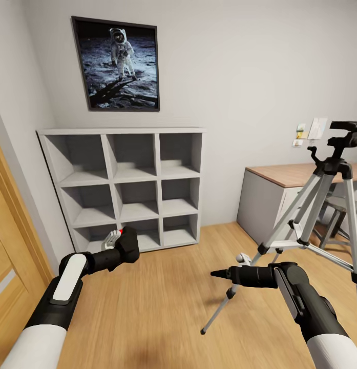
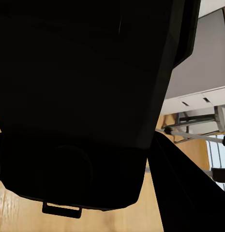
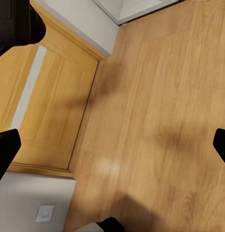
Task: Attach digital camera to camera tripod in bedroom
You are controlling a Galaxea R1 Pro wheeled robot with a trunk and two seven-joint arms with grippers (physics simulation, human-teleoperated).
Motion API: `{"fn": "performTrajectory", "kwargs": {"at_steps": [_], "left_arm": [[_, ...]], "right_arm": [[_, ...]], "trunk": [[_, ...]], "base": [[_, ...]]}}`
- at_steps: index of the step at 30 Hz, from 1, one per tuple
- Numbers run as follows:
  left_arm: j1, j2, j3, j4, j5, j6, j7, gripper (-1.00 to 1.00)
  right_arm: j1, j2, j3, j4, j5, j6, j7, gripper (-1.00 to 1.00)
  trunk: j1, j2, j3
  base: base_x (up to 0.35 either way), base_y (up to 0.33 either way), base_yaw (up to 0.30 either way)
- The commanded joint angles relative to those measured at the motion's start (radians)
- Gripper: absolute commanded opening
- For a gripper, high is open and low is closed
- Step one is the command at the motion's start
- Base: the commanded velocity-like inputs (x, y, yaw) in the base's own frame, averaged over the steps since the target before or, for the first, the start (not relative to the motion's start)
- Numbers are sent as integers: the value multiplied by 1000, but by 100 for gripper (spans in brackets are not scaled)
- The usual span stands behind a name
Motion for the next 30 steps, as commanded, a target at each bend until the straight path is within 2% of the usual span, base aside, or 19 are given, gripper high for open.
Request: {"fn": "performTrajectory", "kwargs": {"at_steps": [1,30], "left_arm": [[-1,0,1,-1,10,4,7,-100],[-1,0,2,-1,10,4,5,-100]], "right_arm": [[-1,0,0,0,-7,8,-2,100],[-1,0,-1,0,-7,8,-2,100]], "trunk": [[-4,7,2],[-115,210,93]], "base": [[0,0,0],[0,0,0]]}}
